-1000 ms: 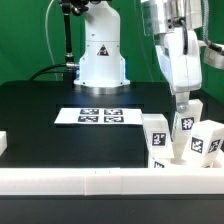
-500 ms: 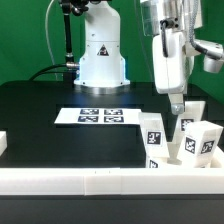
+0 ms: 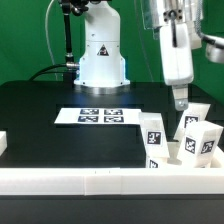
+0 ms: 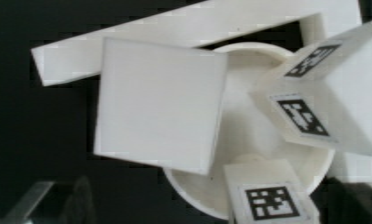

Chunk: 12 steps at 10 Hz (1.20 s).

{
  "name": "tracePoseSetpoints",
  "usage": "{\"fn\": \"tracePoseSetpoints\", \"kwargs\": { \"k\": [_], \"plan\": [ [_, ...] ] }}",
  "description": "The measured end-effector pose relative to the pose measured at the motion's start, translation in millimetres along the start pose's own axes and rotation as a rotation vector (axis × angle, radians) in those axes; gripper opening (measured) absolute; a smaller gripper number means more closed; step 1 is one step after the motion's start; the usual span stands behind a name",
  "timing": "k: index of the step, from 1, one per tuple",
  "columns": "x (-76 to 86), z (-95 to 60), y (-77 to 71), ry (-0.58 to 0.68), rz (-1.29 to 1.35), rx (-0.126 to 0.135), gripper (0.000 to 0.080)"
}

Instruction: Assemble stool

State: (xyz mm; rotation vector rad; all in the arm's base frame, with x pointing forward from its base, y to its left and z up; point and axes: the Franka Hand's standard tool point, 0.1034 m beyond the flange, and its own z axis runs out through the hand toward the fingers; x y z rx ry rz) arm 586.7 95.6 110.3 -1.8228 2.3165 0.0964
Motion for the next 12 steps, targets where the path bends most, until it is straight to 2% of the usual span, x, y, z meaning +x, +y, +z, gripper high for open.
{"fn": "tracePoseSetpoints", "kwargs": {
  "k": [3, 4, 5, 6, 7, 12],
  "plan": [
    [1.2, 1.3, 0.8, 0.005, -0.197, -0.004, 0.0649],
    [-5.2, -2.0, 2.3, 0.009, -0.359, -0.006, 0.0649],
    [-15.3, -2.7, 6.1, 0.011, -0.445, 0.004, 0.0649],
    [-21.5, -0.8, 14.4, 0.016, -0.504, 0.026, 0.0649],
    [-20.5, 0.2, 19.5, 0.020, -0.564, 0.030, 0.0649],
    [-20.1, 1.4, 18.4, 0.055, -1.001, 0.020, 0.0649]
  ]
}}
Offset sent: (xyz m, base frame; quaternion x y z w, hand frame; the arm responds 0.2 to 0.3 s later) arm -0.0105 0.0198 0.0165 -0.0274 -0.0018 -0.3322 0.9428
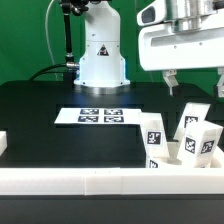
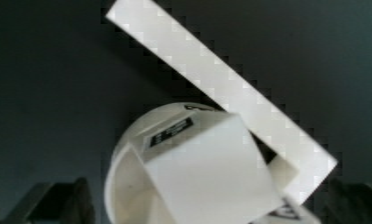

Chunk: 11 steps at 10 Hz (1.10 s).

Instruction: Assemble stool

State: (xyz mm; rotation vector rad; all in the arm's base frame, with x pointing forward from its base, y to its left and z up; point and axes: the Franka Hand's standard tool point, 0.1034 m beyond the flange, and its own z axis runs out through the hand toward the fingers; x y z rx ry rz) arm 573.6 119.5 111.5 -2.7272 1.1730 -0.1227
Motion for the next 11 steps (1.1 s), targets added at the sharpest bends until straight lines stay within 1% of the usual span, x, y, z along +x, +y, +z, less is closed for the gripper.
{"fn": "tracePoseSetpoints", "kwargs": {
  "k": [1, 3, 4, 7, 9, 11],
  "plan": [
    [3.0, 0.0, 1.5, 0.012, -0.103, 0.007, 0.0649],
    [4.4, -0.2, 2.0, 0.014, -0.286, 0.005, 0.0649],
    [1.4, 0.3, 0.2, 0.015, -0.365, -0.001, 0.0649],
    [-3.5, 1.5, -4.2, 0.029, -0.593, 0.006, 0.0649],
    [-1.5, 1.3, -3.1, 0.031, -0.669, 0.004, 0.0649],
    [2.3, 0.7, -2.0, 0.047, -0.877, -0.009, 0.0649]
  ]
}}
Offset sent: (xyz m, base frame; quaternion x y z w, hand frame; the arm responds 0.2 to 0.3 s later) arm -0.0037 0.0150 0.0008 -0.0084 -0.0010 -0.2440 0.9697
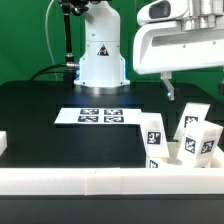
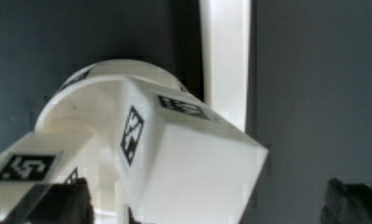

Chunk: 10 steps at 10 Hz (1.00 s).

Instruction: Assemble stool

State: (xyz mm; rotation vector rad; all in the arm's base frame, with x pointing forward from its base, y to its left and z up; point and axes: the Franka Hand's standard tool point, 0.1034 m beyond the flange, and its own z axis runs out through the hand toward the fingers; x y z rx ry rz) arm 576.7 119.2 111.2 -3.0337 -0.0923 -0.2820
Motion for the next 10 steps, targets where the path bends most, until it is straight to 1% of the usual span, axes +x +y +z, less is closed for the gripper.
{"fn": "tracePoseSetpoints", "kwargs": {
  "k": [1, 2, 4, 10],
  "plan": [
    [0.6, 1.0, 5.4, 0.039, -0.191, -0.017, 0.0649],
    [-1.9, 3.4, 6.7, 0.030, -0.285, -0.024, 0.0649],
    [-1.3, 4.5, 11.6, 0.019, -0.458, -0.043, 0.0649],
    [-7.7, 9.3, 6.8, -0.019, -0.778, -0.085, 0.0649]
  ]
}}
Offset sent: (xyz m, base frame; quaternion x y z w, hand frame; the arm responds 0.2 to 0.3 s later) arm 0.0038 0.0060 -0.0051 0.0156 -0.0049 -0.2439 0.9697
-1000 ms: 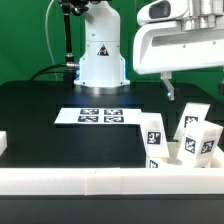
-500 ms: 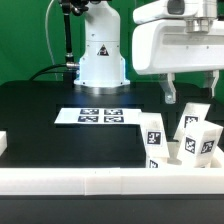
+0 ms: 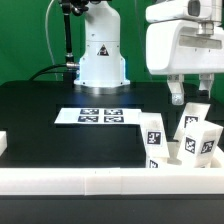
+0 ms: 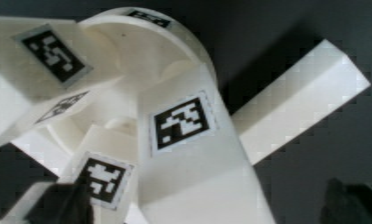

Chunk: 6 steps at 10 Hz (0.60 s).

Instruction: Assemble stool

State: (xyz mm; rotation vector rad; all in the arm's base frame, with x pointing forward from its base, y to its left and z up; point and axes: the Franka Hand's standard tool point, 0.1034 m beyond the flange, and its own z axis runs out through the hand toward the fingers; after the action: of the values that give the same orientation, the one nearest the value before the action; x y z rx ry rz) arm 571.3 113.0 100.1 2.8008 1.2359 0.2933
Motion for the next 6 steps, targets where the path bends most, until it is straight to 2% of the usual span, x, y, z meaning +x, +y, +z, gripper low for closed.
{"fn": "tracePoseSetpoints", "kwargs": {
  "k": [1, 3, 6],
  "plan": [
    [-1.1, 2.0, -0.5, -0.006, -0.043, -0.002, 0.0649],
    [-5.3, 7.7, 6.8, -0.010, -0.239, -0.021, 0.0649],
    [-7.8, 11.0, 7.0, -0.020, -0.250, -0.021, 0.0649]
  ]
}}
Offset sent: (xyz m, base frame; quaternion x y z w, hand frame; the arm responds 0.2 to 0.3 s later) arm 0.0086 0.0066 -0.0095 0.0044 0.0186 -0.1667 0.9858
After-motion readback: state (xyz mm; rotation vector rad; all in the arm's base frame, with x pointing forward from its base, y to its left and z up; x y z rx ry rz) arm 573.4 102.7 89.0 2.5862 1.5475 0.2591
